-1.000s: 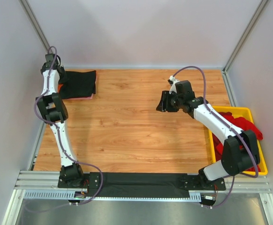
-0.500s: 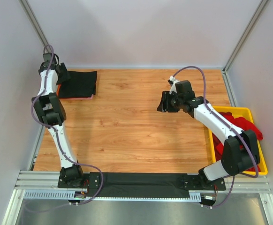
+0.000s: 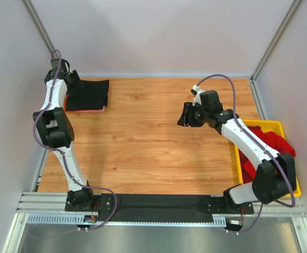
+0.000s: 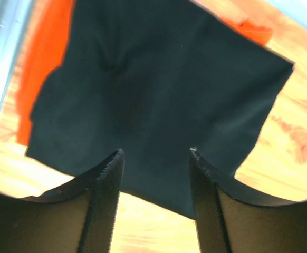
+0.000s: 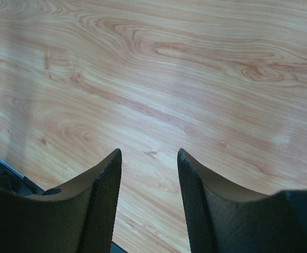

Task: Fold and stack the t-shirts

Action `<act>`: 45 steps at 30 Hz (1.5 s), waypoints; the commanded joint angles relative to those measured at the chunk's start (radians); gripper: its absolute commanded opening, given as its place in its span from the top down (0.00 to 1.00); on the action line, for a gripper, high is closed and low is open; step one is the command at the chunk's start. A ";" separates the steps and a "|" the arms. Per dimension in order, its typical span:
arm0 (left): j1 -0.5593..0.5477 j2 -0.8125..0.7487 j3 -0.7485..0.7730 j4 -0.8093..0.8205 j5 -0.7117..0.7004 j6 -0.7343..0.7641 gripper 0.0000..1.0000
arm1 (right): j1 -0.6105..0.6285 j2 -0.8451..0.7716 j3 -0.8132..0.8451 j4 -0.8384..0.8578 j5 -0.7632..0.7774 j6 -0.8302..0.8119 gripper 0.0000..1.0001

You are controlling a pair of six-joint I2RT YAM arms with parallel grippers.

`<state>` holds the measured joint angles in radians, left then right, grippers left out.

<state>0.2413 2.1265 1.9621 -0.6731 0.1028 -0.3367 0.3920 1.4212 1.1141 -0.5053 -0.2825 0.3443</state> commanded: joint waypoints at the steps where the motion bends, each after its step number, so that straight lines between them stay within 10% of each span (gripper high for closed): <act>1: 0.030 0.051 0.040 0.014 0.048 -0.006 0.45 | 0.007 -0.067 0.001 0.013 -0.021 0.016 0.51; 5: 0.064 0.185 0.177 -0.011 0.064 0.019 0.56 | 0.004 -0.074 -0.019 0.045 -0.020 0.028 0.52; 18: 0.096 0.320 0.405 -0.016 0.049 -0.056 0.49 | 0.004 -0.068 0.029 0.034 0.000 0.028 0.53; 29: 0.058 -0.094 0.060 -0.106 0.208 -0.076 0.44 | 0.004 -0.161 -0.019 -0.078 0.016 0.033 0.46; 34: -0.094 -0.380 -0.254 -0.154 0.273 -0.002 0.44 | 0.005 -0.287 -0.033 -0.162 0.040 0.051 0.00; 42: -0.446 -0.928 -0.676 -0.011 0.370 0.018 0.35 | 0.005 -0.493 -0.028 -0.297 0.167 0.087 0.00; 45: -0.540 -1.046 -0.741 -0.020 0.371 -0.011 0.10 | 0.005 -0.528 -0.037 -0.321 0.201 0.117 0.00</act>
<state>-0.2481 1.1580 1.2682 -0.7280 0.4389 -0.3382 0.3923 0.9199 1.0779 -0.7673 -0.1444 0.4194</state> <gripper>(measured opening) 0.852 0.998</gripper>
